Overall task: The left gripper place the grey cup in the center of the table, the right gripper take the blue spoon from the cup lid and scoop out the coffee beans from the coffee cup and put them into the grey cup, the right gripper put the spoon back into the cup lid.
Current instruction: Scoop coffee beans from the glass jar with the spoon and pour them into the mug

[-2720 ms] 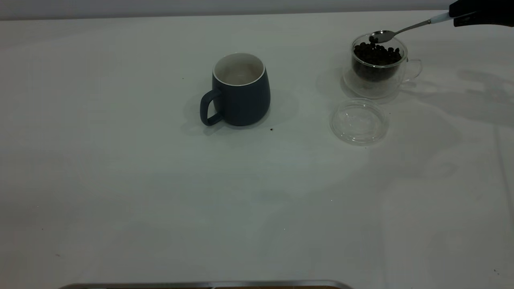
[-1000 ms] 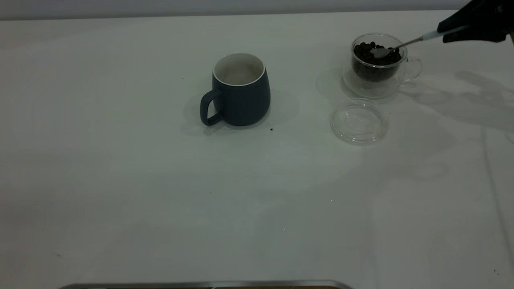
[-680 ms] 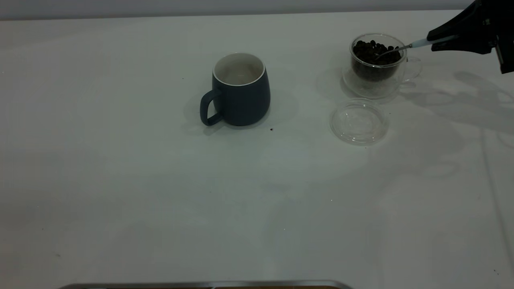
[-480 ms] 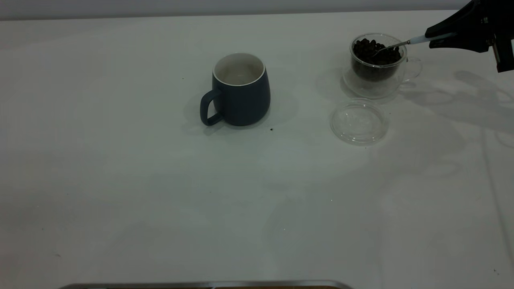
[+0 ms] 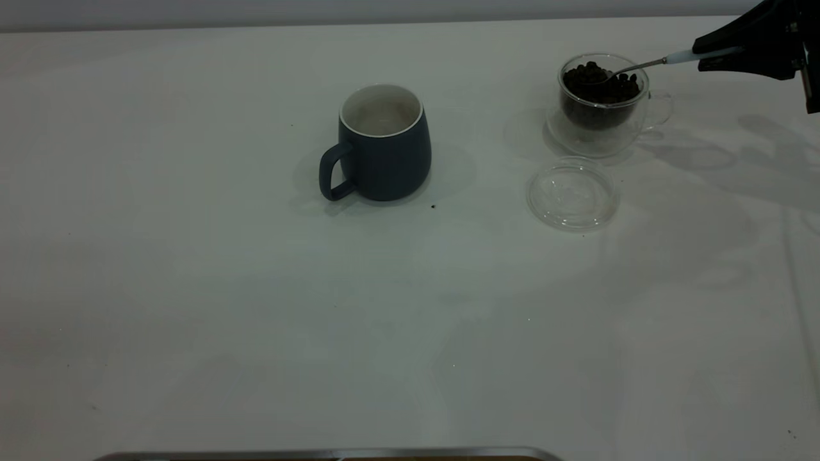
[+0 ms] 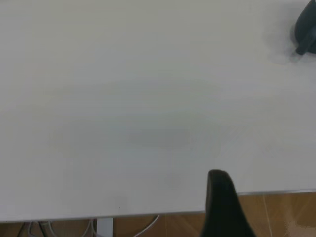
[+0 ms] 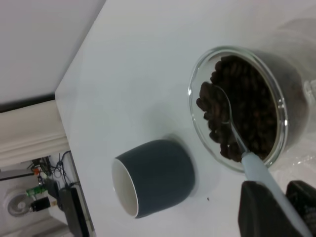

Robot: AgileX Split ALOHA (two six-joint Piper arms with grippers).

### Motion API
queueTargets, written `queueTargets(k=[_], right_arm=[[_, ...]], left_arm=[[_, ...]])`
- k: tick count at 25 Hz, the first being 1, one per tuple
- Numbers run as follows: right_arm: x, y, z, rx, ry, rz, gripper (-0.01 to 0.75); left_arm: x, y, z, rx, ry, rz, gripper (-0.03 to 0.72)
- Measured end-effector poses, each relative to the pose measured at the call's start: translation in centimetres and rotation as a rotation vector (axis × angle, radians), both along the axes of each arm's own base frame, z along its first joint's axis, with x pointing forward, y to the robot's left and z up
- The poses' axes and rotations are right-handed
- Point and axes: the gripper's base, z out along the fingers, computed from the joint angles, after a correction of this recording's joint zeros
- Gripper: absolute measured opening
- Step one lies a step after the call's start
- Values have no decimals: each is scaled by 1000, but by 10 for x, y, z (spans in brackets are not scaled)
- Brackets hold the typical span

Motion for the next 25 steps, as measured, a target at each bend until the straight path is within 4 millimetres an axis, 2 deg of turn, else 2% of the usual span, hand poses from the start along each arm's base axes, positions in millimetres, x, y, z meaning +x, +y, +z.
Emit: queueTargets(k=[9,25], right_arm=[[-3,-6,1,12,-8,13,112],[-4,-1,7,69,-61,63,112]], left_arm=[[0,0,0,0,0,0,514],[0,0,0,-1,0,1,514]])
